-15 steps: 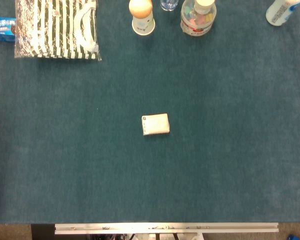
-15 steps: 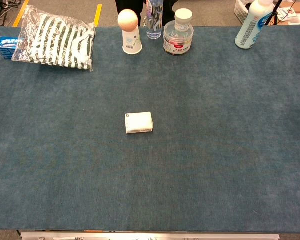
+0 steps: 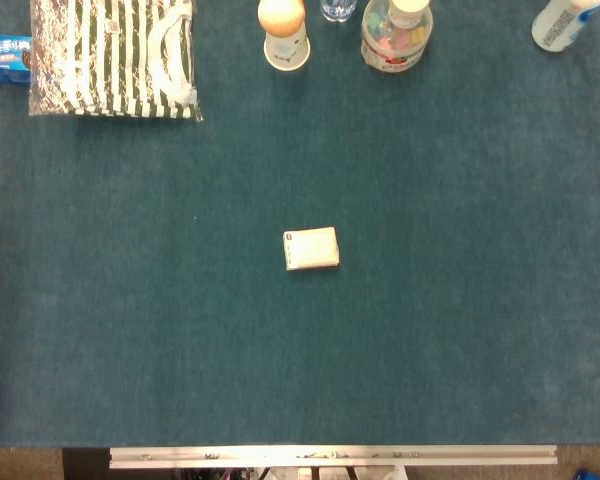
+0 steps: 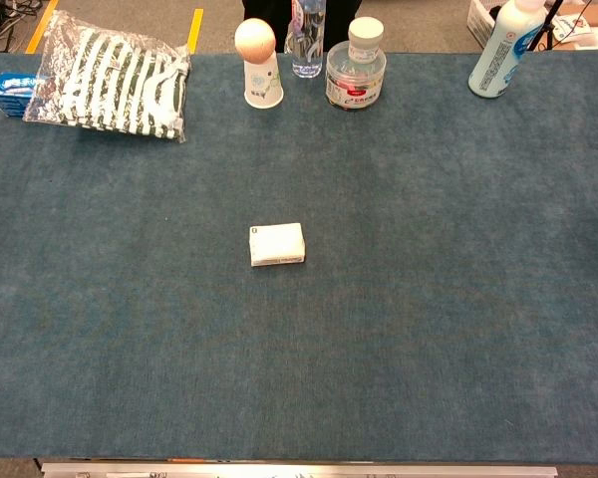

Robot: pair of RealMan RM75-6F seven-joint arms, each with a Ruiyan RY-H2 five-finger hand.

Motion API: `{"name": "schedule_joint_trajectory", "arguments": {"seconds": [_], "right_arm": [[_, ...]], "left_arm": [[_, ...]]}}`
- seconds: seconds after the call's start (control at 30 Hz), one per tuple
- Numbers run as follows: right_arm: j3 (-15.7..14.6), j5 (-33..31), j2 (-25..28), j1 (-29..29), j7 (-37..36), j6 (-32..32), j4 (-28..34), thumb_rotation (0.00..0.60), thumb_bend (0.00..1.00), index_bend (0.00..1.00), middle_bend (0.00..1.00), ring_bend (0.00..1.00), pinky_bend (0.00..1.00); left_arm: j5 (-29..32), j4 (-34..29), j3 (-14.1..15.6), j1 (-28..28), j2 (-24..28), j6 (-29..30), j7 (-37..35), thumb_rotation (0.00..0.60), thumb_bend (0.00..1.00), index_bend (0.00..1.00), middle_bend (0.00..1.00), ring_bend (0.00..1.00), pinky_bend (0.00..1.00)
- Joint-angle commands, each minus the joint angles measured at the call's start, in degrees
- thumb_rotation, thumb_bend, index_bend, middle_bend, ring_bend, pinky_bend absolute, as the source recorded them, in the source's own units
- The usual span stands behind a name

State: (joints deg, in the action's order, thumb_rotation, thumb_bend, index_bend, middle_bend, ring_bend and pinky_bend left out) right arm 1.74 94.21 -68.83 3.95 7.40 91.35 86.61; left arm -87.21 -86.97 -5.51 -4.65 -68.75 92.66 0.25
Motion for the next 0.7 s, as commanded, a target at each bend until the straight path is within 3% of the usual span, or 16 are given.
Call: {"name": "schedule_joint_trajectory", "arguments": {"seconds": [0.03, 0.7], "right_arm": [[0.0, -0.5, -0.9, -0.1, 1.9, -0.5, 0.7, 0.600, 0.00, 0.39, 0.42, 0.33, 0.33], [0.1, 0.3, -3.1, 3.8, 10.3, -7.0, 7.0, 0.600, 0.00, 0.39, 0.42, 0.33, 0.35]], "left_arm": [[-0.2, -0.1, 0.1, 0.1, 0.1, 0.1, -0.1, 0.600, 0.00, 0.61, 0.59, 0.39, 0.50], [0.3, 0.0, 0.0, 0.0, 0.3, -0.5, -1.0, 0.600, 0.01, 0.61, 0.59, 0.39, 0.50]]}}
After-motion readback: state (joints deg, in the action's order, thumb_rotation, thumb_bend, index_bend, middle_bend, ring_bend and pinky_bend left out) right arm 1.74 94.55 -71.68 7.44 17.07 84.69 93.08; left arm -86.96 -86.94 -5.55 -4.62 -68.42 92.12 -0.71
